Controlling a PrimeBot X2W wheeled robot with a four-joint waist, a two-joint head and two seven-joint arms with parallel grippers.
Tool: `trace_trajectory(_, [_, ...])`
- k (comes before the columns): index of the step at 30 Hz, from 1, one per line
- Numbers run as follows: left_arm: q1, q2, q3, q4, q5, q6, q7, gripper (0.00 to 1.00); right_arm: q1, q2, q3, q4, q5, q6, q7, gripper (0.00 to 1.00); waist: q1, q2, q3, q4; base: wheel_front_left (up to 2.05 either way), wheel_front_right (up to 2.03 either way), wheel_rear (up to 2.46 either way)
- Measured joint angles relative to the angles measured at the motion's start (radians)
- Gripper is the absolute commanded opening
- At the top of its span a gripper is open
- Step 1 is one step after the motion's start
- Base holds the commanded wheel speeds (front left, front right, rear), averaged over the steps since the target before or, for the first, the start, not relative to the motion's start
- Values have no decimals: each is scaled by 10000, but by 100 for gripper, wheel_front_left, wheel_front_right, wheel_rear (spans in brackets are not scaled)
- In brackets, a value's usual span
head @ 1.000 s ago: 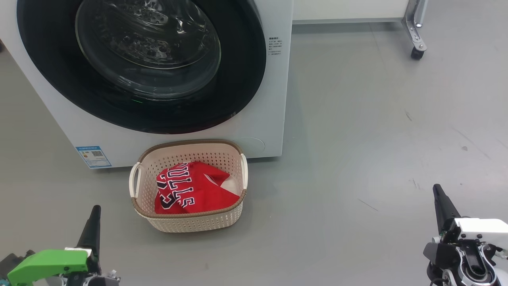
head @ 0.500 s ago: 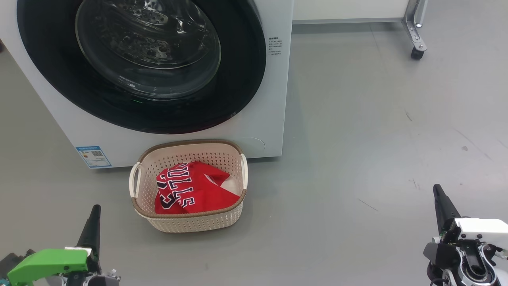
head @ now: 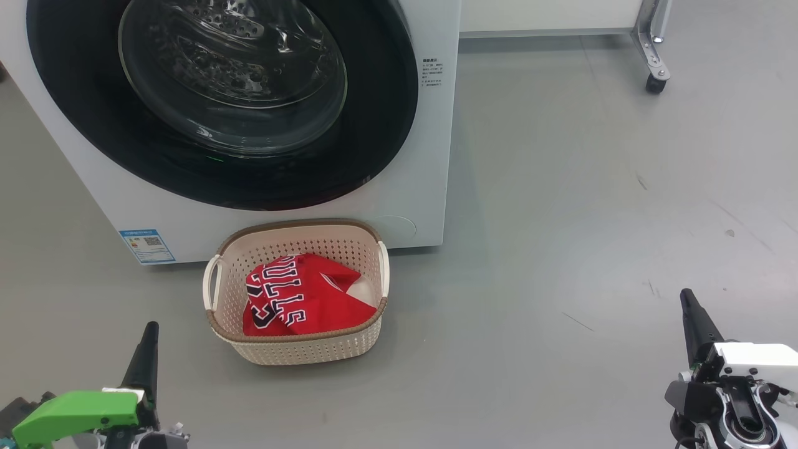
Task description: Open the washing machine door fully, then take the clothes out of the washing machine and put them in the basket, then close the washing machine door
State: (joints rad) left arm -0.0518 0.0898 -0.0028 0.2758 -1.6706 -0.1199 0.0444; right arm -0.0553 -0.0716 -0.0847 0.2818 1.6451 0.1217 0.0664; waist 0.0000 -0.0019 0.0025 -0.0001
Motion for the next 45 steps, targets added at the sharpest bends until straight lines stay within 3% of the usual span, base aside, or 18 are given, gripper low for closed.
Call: trace_trajectory(45, [-12,-13,38,17,0,0,44,0,-30,15,-42,-10,0,0,2,0,0,0,2,0,0,0,0])
